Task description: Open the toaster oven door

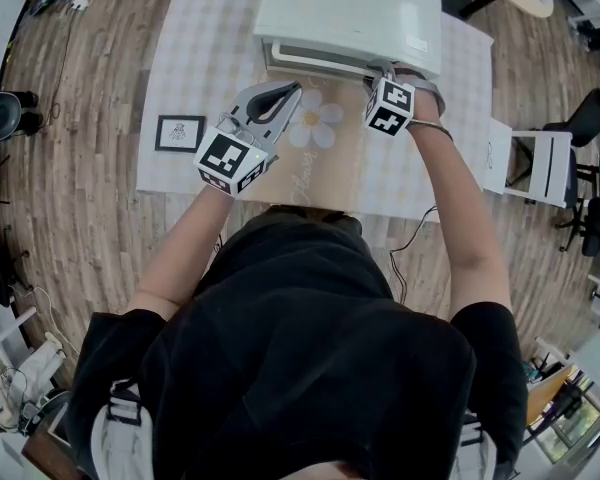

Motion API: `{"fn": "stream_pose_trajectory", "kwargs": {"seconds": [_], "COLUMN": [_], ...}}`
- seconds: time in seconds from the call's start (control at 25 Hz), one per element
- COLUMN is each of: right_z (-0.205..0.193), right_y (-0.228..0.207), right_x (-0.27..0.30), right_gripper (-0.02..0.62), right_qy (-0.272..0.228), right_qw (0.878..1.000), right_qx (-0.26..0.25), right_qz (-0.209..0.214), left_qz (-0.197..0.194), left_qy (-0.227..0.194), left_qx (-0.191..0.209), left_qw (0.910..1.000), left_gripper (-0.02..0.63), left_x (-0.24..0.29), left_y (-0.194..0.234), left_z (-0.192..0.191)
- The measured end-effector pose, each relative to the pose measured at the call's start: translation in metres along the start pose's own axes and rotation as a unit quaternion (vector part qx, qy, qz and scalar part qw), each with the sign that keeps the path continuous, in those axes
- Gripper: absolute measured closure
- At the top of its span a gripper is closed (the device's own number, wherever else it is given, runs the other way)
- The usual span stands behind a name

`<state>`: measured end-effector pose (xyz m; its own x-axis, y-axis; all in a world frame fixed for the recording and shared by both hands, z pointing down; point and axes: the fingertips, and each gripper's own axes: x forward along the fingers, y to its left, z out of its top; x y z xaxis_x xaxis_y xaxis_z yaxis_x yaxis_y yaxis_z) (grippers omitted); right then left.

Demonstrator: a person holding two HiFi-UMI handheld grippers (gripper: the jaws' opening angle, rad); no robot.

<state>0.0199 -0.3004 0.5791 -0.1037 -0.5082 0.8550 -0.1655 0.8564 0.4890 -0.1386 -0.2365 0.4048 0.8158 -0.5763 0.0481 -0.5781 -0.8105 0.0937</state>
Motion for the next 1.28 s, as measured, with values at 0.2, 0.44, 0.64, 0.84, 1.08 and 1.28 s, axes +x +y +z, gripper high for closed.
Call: {"fn": "stream_pose_trajectory", "kwargs": {"seconds": [0.2,0.44,0.64,0.84,1.08,1.28], "right_z": [-0.001,-0.002,-0.001,-0.002,0.000,0.000], "right_y": [0.000,0.000,0.003,0.007,0.015,0.024], "right_x": [0.002,0.000,-0.001,-0.004,-0.007,-0.009], "right_gripper": [0.486,0.494,0.494,0.495,0.495,0.499], "right_qy": [0.016,0.029,0.031,0.029,0.027,0.024], "right_qw": [1.000,0.999,0.999,1.000,1.000,1.000], "right_qx": [-0.012,0.001,0.005,0.007,0.007,0.008], "right_qz": [0.018,0.032,0.023,0.010,0.000,-0.004], "left_qz": [0.002,0.001,0.000,0.000,-0.004,-0.006], "left_qy": [0.000,0.000,-0.001,0.001,0.005,0.007], "left_qx": [-0.003,-0.005,-0.005,-0.003,-0.001,0.004], "left_qw": [1.0000,1.0000,1.0000,1.0000,1.0000,0.9999], "left_gripper": [0.588,0.588,0.588,0.588,0.588,0.588], "left_x": [-0.002,-0.004,-0.007,-0.008,-0.008,-0.006], "left_y": [0.000,-0.003,-0.007,-0.011,-0.019,-0.025], "left_z": [-0.001,0.001,0.000,0.002,0.000,-0.003]}}
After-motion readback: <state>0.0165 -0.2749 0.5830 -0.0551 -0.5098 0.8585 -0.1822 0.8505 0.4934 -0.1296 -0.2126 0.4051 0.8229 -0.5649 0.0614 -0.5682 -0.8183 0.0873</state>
